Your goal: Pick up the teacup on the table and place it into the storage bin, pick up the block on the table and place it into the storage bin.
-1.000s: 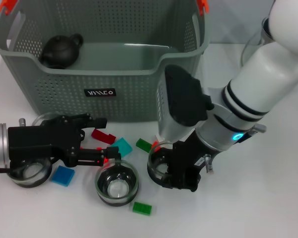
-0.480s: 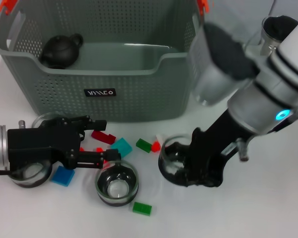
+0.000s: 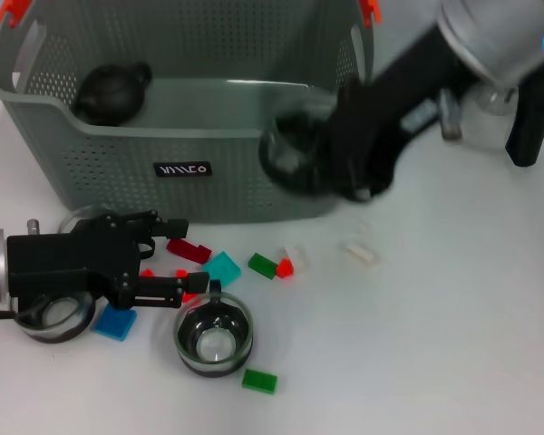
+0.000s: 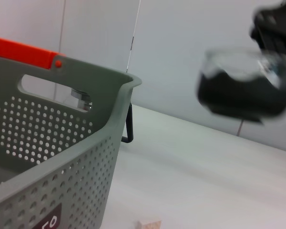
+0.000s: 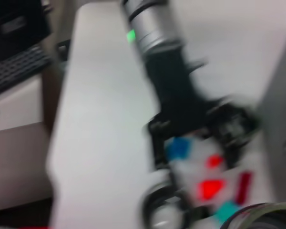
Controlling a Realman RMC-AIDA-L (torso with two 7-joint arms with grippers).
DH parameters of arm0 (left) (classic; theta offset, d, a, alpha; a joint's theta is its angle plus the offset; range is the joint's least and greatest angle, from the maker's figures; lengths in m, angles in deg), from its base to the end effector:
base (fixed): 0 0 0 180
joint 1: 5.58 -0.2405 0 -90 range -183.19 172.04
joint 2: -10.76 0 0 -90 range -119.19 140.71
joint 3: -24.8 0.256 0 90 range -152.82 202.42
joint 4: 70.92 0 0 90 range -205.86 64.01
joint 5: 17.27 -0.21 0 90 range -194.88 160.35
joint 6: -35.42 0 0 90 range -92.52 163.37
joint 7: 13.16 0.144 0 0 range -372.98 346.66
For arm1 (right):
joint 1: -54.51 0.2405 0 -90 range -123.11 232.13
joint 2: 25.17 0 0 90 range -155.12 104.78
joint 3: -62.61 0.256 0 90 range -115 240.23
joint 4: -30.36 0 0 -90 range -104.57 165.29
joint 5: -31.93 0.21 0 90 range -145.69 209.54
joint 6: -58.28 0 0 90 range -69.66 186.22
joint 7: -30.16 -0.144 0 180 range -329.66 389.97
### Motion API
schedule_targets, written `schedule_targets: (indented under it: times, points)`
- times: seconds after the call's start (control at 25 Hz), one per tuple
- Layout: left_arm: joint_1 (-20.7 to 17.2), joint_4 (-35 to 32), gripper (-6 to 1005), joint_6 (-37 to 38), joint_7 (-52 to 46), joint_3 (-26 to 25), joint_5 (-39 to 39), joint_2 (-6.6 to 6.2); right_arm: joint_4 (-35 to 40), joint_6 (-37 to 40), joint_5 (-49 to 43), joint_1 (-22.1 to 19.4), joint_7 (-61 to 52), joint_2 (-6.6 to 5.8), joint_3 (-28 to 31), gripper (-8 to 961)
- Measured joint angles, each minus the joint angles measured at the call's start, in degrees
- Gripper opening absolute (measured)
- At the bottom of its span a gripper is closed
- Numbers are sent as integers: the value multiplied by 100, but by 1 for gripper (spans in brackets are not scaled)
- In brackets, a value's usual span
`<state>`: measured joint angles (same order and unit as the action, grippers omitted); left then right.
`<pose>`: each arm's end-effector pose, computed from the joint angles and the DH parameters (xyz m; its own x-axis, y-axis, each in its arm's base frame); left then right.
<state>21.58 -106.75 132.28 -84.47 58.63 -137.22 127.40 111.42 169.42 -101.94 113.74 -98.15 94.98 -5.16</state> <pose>-0.2909 0.2993 0.0161 0.8223 0.2982 0.4846 0.4047 -0.9052 -0.1297 0.0114 0.3471 0.0222 0.9799 -0.0245 0.1979 -0.0233 -0.9997 -0.0082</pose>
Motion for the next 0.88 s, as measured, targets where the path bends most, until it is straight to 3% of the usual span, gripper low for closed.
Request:
schedule_targets:
  times: [0.28, 0.88]
  points:
    - [1, 23, 875, 1, 11, 0, 23, 9, -442, -1348, -690, 409, 440, 1, 194, 62]
    - [52, 42, 875, 30, -30, -59, 52, 46, -3373, -4713, -915, 1156, 1490, -66, 212, 64]
